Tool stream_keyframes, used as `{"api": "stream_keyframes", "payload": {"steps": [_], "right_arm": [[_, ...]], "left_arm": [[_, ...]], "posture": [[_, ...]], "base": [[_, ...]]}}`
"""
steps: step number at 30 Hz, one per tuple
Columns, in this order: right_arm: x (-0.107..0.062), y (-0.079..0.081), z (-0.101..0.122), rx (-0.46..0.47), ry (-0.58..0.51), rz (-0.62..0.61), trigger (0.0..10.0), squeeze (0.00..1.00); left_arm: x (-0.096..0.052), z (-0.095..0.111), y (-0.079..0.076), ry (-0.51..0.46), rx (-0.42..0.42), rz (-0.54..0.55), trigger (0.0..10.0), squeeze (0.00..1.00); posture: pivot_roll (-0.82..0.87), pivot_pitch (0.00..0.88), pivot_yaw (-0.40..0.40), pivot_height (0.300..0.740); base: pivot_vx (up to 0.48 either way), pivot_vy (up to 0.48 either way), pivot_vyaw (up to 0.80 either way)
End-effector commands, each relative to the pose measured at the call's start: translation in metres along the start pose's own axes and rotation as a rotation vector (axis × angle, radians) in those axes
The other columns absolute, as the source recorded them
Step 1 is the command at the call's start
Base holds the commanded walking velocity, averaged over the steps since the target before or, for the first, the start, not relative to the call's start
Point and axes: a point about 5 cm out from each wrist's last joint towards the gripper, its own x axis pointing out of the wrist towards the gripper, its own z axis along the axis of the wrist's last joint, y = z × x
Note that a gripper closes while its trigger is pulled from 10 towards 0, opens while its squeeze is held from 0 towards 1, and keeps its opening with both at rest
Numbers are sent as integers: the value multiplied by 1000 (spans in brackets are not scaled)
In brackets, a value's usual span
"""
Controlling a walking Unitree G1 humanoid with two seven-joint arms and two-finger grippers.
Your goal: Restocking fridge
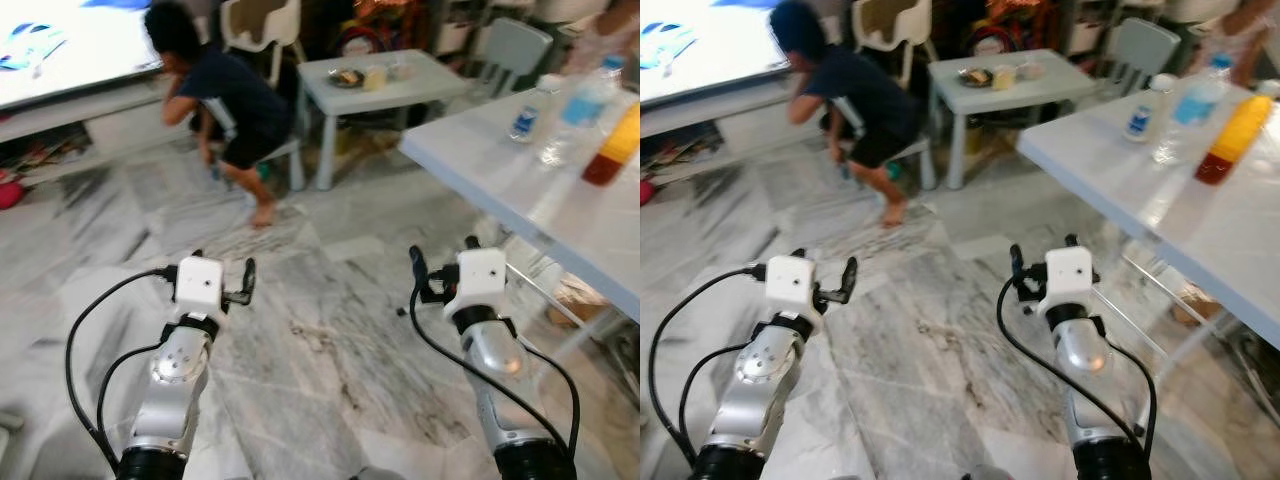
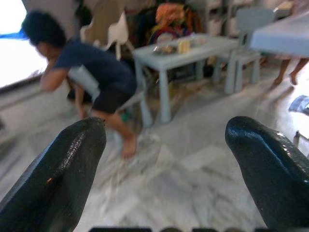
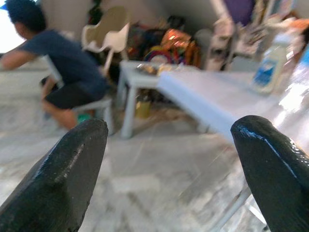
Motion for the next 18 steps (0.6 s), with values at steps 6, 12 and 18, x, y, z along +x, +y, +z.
{"api": "stream_keyframes", "payload": {"steps": [6,12,18], "right_arm": [[4,2,6,9,-20,-1,10000,0],[6,5,9,1,-41,11,10000,0],[6,4,9,0,-44,10,10000,0]], "left_arm": [[-1,2,7,3,6,16,10000,0],[4,9,4,-25,-12,-3,10000,0],[4,9,2,-27,-20,-16,10000,0]], "posture": [[7,0,-12,740],[1,0,-13,740],[0,0,-13,740]], "base": [[451,0,-800],[444,0,-800],[435,0,-800]]}}
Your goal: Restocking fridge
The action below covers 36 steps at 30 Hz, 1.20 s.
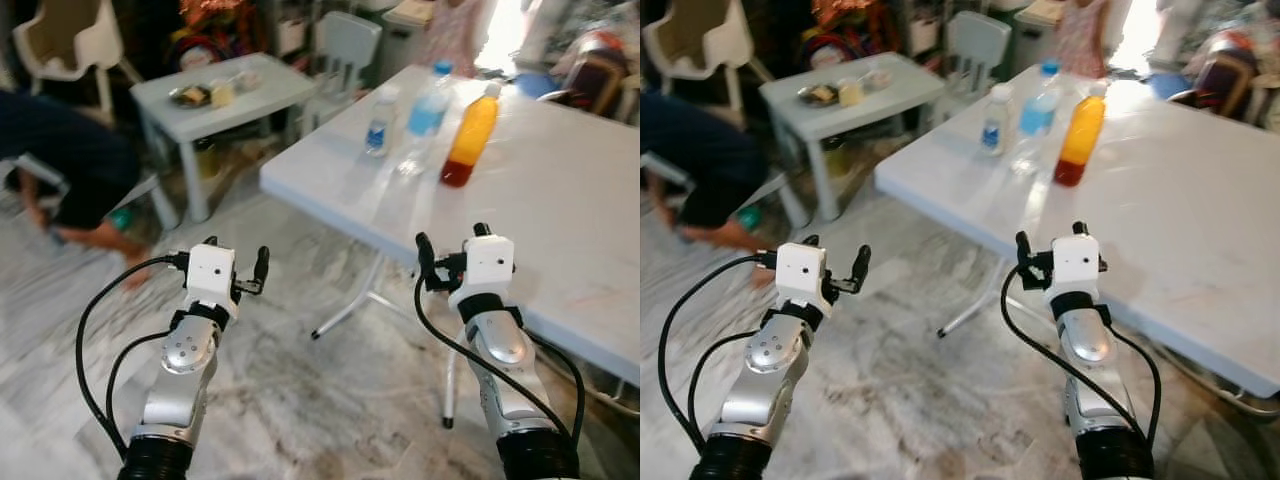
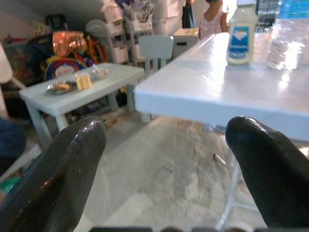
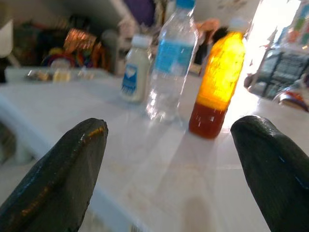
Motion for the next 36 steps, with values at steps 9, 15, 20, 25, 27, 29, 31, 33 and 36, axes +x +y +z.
{"api": "stream_keyframes", "payload": {"steps": [9,15,20,25,27,29,31,33,36], "right_arm": [[-6,7,-4,-19,7,36,10000,0],[-7,8,-3,-25,3,42,10000,0],[-8,10,-4,-24,4,61,10000,0],[-9,12,-3,-23,-2,76,10000,0],[-9,13,-4,-26,-2,78,10000,0],[-10,14,-4,-27,0,79,10000,0],[-10,14,-5,-28,1,79,10000,0],[-10,15,-5,-28,0,80,10000,0],[-9,15,-3,-31,-7,76,10000,0]], "left_arm": [[0,-1,-7,4,-11,-28,10000,0],[0,-2,-7,10,-18,-31,10000,0],[-1,-3,-8,14,-18,-37,10000,0],[-1,-1,-8,0,-18,-42,10000,0],[-1,-1,-8,-5,-26,-41,10000,0],[-1,-1,-8,-2,-19,-43,10000,0],[-2,-1,-8,2,-13,-46,10000,0],[-2,-2,-7,5,-8,-48,10000,0],[-3,-3,-7,7,-8,-48,10000,0]], "posture": [[-5,0,-13,740],[-5,0,-15,740],[-6,0,-14,740],[-4,0,-13,740],[-3,0,-12,740],[-1,0,-13,740],[-1,0,-12,740],[1,0,-13,740],[2,0,-12,740]], "base": [[423,0,0],[406,136,0],[311,354,0],[116,133,0],[0,0,0],[0,0,0],[0,0,0],[0,0,0],[0,0,0]]}}
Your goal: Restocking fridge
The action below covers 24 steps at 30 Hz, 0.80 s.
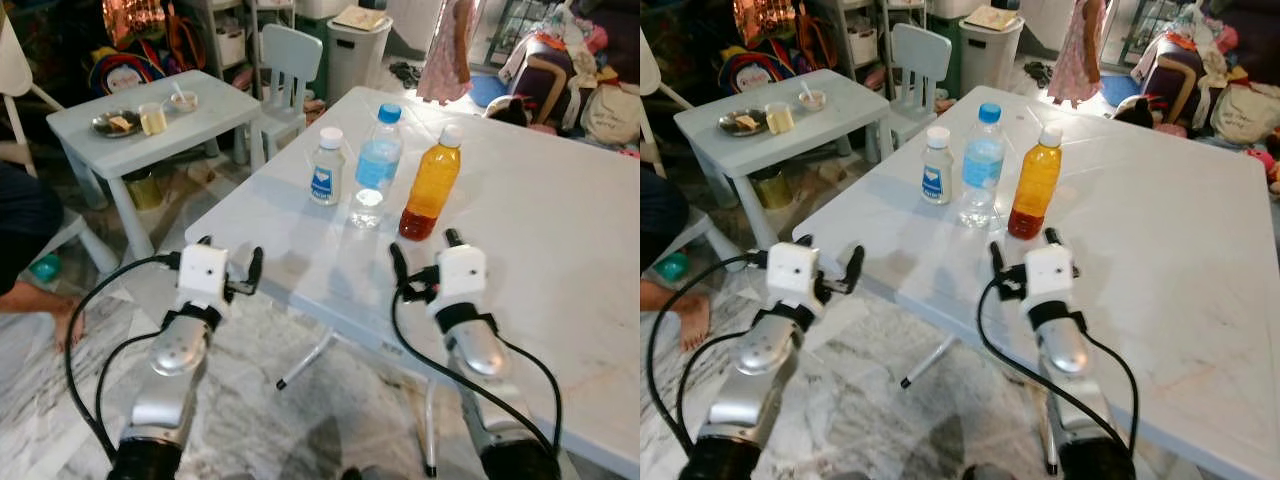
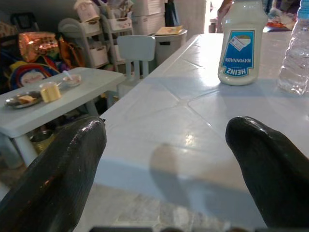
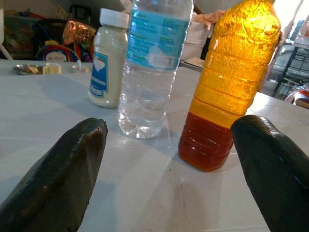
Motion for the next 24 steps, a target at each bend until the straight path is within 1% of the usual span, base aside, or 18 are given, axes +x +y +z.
{"api": "stream_keyframes", "payload": {"steps": [1,6,7,10,12,13,14,17,18,19,21,24], "right_arm": [[2,-5,5,-19,-20,-21,10000,0],[8,-14,12,-45,-54,-46,10000,0],[11,-18,16,-47,-65,-57,10000,0],[16,-26,22,-48,-85,-76,10000,0],[17,-27,23,-48,-88,-78,10000,0],[23,-35,32,-61,-114,-91,10000,0],[23,-35,32,-61,-114,-91,10000,0],[32,-45,43,-68,-142,-103,10000,0],[32,-45,43,-68,-142,-103,10000,0],[36,-49,50,-71,-161,-112,10000,0],[36,-50,52,-69,-171,-117,10000,0],[26,-39,50,-38,-169,-107,10000,0]], "left_arm": [[0,1,-4,0,4,-20,10000,0],[-1,0,-4,1,5,-24,10000,0],[-1,0,-4,1,5,-25,10000,0],[-2,0,-4,3,5,-26,10000,0],[-2,0,-3,3,5,-26,10000,0],[-3,0,-2,3,7,-25,10000,0],[-3,0,-2,3,7,-25,10000,0],[-4,2,0,3,13,-22,10000,0],[-4,2,0,3,13,-22,10000,0],[-5,6,2,-12,9,-21,10000,0],[-6,9,5,-22,6,-13,10000,0],[-11,11,13,-29,-3,16,10000,0]], "posture": [[2,0,-12,740],[3,0,-9,740],[5,0,-8,740],[9,0,-7,740],[11,0,-6,740],[17,0,-1,740],[17,0,-1,740],[25,0,3,740],[25,0,3,740],[29,0,6,740],[32,0,7,740],[31,0,11,740]], "base": [[0,0,0],[0,0,0],[0,0,0],[0,0,0],[0,0,0],[0,0,0],[0,0,0],[0,0,0],[0,0,0],[0,0,0],[0,0,0],[0,0,0]]}}
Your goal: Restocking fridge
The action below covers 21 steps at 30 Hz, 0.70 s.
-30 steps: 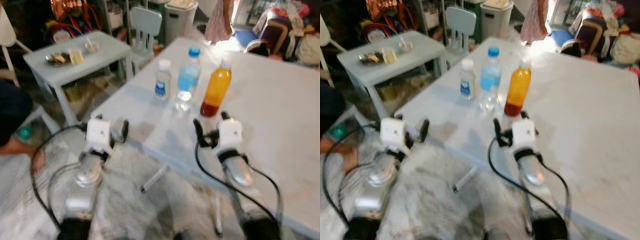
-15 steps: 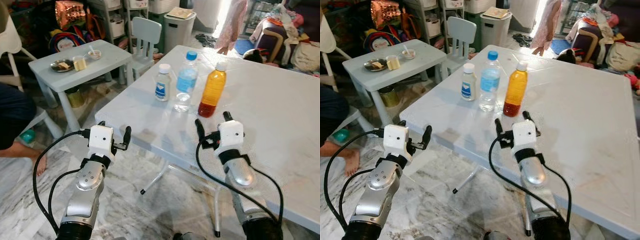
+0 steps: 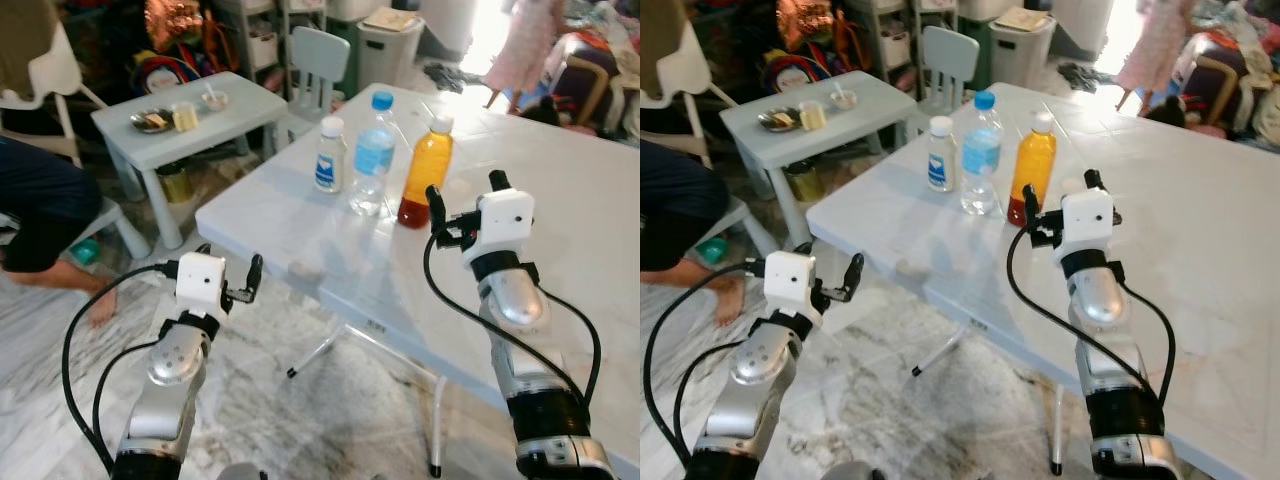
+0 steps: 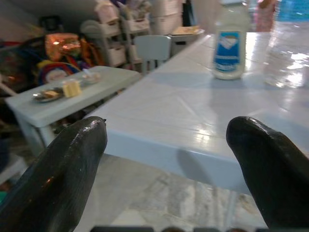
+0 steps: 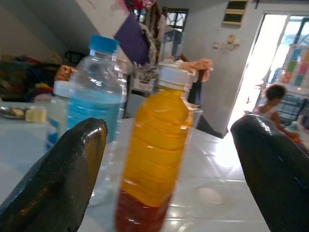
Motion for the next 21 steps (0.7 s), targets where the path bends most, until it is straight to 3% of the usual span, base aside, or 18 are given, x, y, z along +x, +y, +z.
{"api": "stream_keyframes", "payload": {"steps": [1,5,12,21], "right_arm": [[-8,9,-2,27,17,14,10000,0],[-25,22,-7,56,43,31,10000,0],[-44,37,-12,92,84,44,10000,0],[-45,32,-13,83,105,33,10000,0]], "left_arm": [[-3,3,9,-5,-3,24,10000,0],[-10,2,14,1,-8,50,10000,0],[-12,-1,15,16,-16,53,10000,0],[-5,2,6,3,-26,29,10000,0]], "posture": [[29,0,12,740],[21,0,15,740],[11,0,9,740],[2,0,1,740]], "base": [[0,0,-481],[0,68,-522],[0,427,-68],[30,424,-764]]}}
